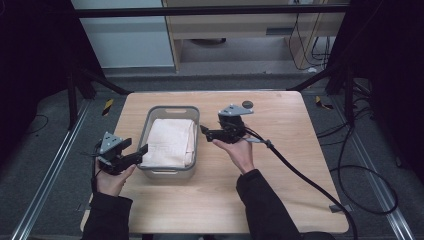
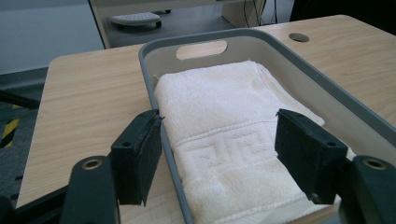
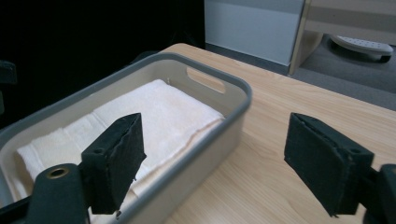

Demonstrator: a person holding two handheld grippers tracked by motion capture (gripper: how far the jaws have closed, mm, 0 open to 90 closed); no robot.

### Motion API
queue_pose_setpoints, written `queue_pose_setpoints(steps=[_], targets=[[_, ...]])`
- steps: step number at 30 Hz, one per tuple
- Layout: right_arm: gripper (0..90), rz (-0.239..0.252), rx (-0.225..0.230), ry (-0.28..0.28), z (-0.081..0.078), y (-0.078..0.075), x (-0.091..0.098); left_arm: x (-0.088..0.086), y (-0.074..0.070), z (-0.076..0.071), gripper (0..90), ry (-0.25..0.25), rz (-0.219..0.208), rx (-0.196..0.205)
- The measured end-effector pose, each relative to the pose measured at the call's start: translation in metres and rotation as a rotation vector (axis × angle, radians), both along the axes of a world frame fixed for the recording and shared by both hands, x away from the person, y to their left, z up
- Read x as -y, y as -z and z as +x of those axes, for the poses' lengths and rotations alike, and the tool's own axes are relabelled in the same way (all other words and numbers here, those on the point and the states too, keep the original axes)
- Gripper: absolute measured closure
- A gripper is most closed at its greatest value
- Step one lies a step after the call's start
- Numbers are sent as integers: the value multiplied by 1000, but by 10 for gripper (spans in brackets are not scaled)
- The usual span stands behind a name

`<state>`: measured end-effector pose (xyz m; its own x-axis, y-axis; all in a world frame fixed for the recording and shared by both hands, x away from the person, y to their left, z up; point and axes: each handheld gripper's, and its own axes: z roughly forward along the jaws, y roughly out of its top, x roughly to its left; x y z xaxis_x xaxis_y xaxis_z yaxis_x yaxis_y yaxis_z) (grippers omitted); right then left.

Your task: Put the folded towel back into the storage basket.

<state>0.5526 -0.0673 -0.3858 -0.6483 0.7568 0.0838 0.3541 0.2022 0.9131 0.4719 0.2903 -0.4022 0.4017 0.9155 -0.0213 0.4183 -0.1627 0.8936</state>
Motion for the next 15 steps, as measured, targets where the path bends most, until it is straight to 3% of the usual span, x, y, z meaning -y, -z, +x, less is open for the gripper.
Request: queue_pose_setpoints(steps=[4,8,15], targets=[[155,3,-2,9,-11,1,23,-4,4,-3,292,-11,8,6],[139,10,-1,30,-25,7,53,-9,9,-6,277,-23,-14,16],[137,-13,-13,78,-50,30,103,-17,17,-20,291,-32,-15,25]])
